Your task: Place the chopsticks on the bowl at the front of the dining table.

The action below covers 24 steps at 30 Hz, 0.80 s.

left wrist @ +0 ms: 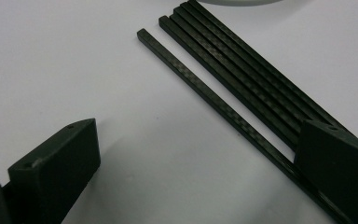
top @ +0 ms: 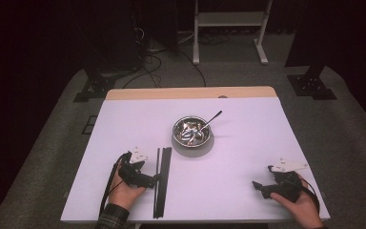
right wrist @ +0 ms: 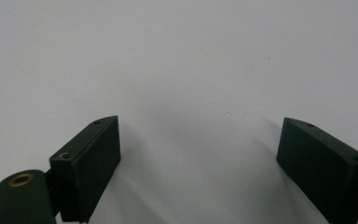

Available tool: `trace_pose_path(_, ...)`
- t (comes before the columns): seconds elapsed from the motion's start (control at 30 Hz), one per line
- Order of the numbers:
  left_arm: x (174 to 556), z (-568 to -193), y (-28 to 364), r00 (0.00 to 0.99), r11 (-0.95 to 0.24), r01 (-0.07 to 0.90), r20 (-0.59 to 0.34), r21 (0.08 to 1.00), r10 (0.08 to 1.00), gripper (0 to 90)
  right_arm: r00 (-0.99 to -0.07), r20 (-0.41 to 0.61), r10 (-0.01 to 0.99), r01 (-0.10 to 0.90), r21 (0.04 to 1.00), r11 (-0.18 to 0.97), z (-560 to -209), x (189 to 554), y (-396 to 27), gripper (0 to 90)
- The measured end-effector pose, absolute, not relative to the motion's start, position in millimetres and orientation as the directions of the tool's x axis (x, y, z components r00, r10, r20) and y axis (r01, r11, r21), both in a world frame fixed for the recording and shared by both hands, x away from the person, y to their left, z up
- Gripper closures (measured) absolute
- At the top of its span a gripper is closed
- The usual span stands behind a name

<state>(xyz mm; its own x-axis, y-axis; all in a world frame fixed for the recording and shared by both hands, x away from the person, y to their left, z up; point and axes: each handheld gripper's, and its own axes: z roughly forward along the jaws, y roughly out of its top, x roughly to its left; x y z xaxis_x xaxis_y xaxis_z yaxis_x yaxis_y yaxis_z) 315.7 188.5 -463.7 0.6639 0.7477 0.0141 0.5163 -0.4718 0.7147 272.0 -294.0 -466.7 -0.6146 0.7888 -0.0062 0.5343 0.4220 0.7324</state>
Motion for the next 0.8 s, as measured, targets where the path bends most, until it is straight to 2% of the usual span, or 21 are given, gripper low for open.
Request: trace_pose_path(0.8, 281, -464, 192, 0.669, -0.472, 0.511, 0.013, 0.718, 0.743, 0.0, -0.614, -0.007, 0.789, 0.534, 0.732, 0.422, -467, 272, -294, 11.7)
